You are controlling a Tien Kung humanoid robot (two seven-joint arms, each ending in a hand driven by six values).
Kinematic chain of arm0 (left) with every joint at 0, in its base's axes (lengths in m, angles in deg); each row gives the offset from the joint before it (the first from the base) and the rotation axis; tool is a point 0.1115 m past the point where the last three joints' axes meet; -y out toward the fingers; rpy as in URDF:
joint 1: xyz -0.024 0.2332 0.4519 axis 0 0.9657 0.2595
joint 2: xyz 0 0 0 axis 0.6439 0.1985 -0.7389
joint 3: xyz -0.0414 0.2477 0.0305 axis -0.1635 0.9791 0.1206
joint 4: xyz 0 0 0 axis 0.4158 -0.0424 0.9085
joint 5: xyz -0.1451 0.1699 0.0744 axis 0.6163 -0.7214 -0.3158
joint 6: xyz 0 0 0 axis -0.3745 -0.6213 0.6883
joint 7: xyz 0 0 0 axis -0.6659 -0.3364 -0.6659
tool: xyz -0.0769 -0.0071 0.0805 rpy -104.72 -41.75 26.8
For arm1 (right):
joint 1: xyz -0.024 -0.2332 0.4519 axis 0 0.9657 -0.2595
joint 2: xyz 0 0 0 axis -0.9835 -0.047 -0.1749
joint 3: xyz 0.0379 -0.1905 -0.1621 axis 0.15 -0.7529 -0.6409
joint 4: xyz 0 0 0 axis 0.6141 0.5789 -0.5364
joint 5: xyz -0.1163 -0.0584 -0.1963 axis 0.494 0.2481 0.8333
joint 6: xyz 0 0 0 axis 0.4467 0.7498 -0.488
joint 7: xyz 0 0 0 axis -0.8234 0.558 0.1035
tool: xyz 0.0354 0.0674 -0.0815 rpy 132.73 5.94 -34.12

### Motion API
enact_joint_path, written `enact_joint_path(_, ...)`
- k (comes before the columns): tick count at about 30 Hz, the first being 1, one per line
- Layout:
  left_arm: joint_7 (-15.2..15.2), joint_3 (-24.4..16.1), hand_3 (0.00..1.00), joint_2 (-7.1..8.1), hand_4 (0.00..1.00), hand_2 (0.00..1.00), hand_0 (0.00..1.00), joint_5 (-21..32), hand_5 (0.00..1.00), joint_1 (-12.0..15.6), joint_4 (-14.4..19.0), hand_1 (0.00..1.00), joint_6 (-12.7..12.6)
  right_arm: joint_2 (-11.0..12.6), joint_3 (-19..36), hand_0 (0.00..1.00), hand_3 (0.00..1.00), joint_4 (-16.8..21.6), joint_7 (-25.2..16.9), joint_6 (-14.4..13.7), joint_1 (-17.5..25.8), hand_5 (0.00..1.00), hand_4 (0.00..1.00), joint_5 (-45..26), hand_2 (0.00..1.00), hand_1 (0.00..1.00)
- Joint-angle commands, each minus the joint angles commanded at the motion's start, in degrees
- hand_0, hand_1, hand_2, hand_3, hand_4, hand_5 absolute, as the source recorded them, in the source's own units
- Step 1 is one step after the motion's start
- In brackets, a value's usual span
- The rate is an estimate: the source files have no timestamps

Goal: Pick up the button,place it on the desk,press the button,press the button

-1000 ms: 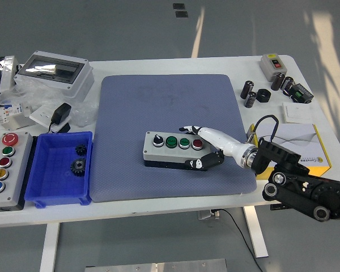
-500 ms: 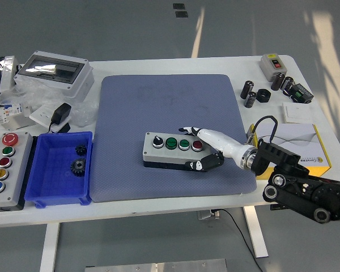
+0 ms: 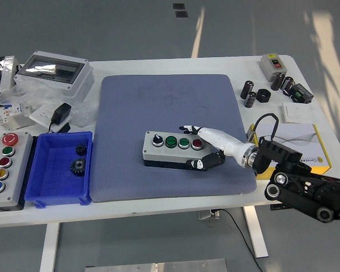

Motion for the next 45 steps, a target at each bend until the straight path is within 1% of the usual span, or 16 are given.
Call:
enact_joint_path(1, 0.0, 0.0, 0.597, 0.00, 0.546, 0.541, 0.623, 0.0, 0.145, 0.0, 0.0, 0.568, 0.0, 0.0, 0.0, 0.848, 0.998, -0.1, 0.0, 0.1, 0.0, 0.073, 0.692, -0.1, 0.940, 0.909)
enact_joint_path(2, 0.0, 0.0, 0.597, -0.01, 0.545, 0.540, 0.623, 0.0, 0.143, 0.0, 0.0, 0.567, 0.0, 0.0, 0.0, 0.864, 0.998, -0.1, 0.0, 0.2, 0.0, 0.068, 0.701, -0.1, 0.972, 0.932)
enact_joint_path(13, -0.1, 0.1, 0.596, 0.04, 0.544, 0.540, 0.623, -0.1, 0.141, 0.0, 0.0, 0.566, 0.2, 0.9, 0.4, 0.887, 0.998, 0.9, -0.2, 0.7, -0.4, 0.065, 0.713, -0.7, 0.998, 0.949)
enact_joint_path(14, -0.1, 0.2, 0.594, 0.04, 0.544, 0.539, 0.623, -0.1, 0.140, 0.0, 0.0, 0.566, 0.2, 1.1, 0.4, 0.982, 0.998, 1.1, -0.2, 0.8, -0.4, 0.068, 0.740, -0.9, 0.998, 0.975)
enact_joint_path(18, -0.1, 0.3, 0.594, 0.02, 0.544, 0.539, 0.623, -0.1, 0.140, 0.0, 0.0, 0.566, 0.5, 2.0, 0.8, 0.982, 0.998, 2.5, -0.3, 1.2, -0.3, 0.068, 0.740, -1.8, 0.998, 0.975)
enact_joint_path(23, -0.1, 0.3, 0.594, -0.11, 0.543, 0.538, 0.623, -0.1, 0.139, 0.1, 0.0, 0.564, 0.8, 5.7, 4.6, 0.998, 0.998, 7.7, -0.5, 1.0, 1.9, 0.073, 0.749, -3.5, 0.998, 0.985)
enact_joint_path(27, -0.2, 0.0, 0.594, -0.12, 0.542, 0.537, 0.622, -0.2, 0.135, 0.3, 0.0, 0.563, 0.6, 10.5, 9.9, 0.998, 0.998, 13.7, 3.5, -3.6, 4.6, 0.079, 0.757, -0.5, 0.998, 0.988)
enact_joint_path(28, -0.2, 0.0, 0.594, -0.12, 0.542, 0.537, 0.622, -0.2, 0.135, 0.4, 0.0, 0.563, 0.6, 11.6, 11.1, 0.998, 0.998, 14.9, 4.9, -3.2, 4.9, 0.079, 0.757, 0.7, 0.998, 0.988)
enact_joint_path(31, -0.2, -0.4, 0.594, -0.10, 0.542, 0.537, 0.622, -0.5, 0.135, 0.5, 0.0, 0.563, 0.4, 14.9, 15.4, 0.998, 0.998, 19.1, 11.5, 2.5, 5.1, 0.079, 0.757, 4.7, 0.998, 0.988)
enact_joint_path(34, -0.2, -0.5, 0.594, -0.01, 0.542, 0.538, 0.623, -0.7, 0.134, 0.5, 0.0, 0.564, 0.4, 16.5, 18.6, 0.998, 0.998, 21.8, 17.1, 8.5, 4.1, 0.098, 0.759, 1.8, 0.998, 0.990)
enact_joint_path(37, -0.2, -0.4, 0.594, 0.19, 0.542, 0.538, 0.623, -0.8, 0.134, 0.4, 0.0, 0.564, 0.4, 17.1, 19.6, 0.998, 0.998, 23.0, 21.6, 14.5, 2.2, 0.098, 0.759, -2.6, 0.998, 0.990)
enact_joint_path(38, -0.2, -0.4, 0.593, 0.27, 0.541, 0.537, 0.624, -0.9, 0.132, 0.3, 0.0, 0.563, 0.5, 17.2, 19.8, 0.720, 0.965, 23.1, 22.7, 16.2, 1.7, 0.118, 0.564, -4.0, 0.878, 0.807)
enact_joint_path(40, -0.1, -0.4, 0.593, 0.57, 0.541, 0.537, 0.624, -0.9, 0.132, 0.2, 0.0, 0.563, 0.4, 17.1, 20.1, 0.720, 0.965, 23.0, 24.2, 19.5, 0.9, 0.118, 0.564, -7.1, 0.878, 0.807)
enact_joint_path(43, 0.0, -0.4, 0.593, 0.90, 0.541, 0.537, 0.624, -0.9, 0.132, -0.1, 0.0, 0.563, 0.4, 16.5, 20.8, 0.720, 0.965, 22.6, 23.8, 23.2, 0.7, 0.118, 0.564, -11.4, 0.878, 0.807)
enact_joint_path(44, 0.1, -0.4, 0.594, 0.97, 0.542, 0.537, 0.623, -0.9, 0.132, -0.1, 0.0, 0.563, 0.4, 16.1, 21.1, 0.154, 0.883, 22.4, 23.1, 23.5, 0.8, 0.115, 0.432, -12.9, 0.642, 0.392)
enact_joint_path(45, 0.0, -0.4, 0.594, 1.00, 0.542, 0.537, 0.623, -0.9, 0.132, -0.2, 0.0, 0.563, 0.4, 15.7, 21.3, 0.154, 0.883, 22.3, 22.4, 23.5, 1.0, 0.115, 0.432, -14.6, 0.642, 0.392)
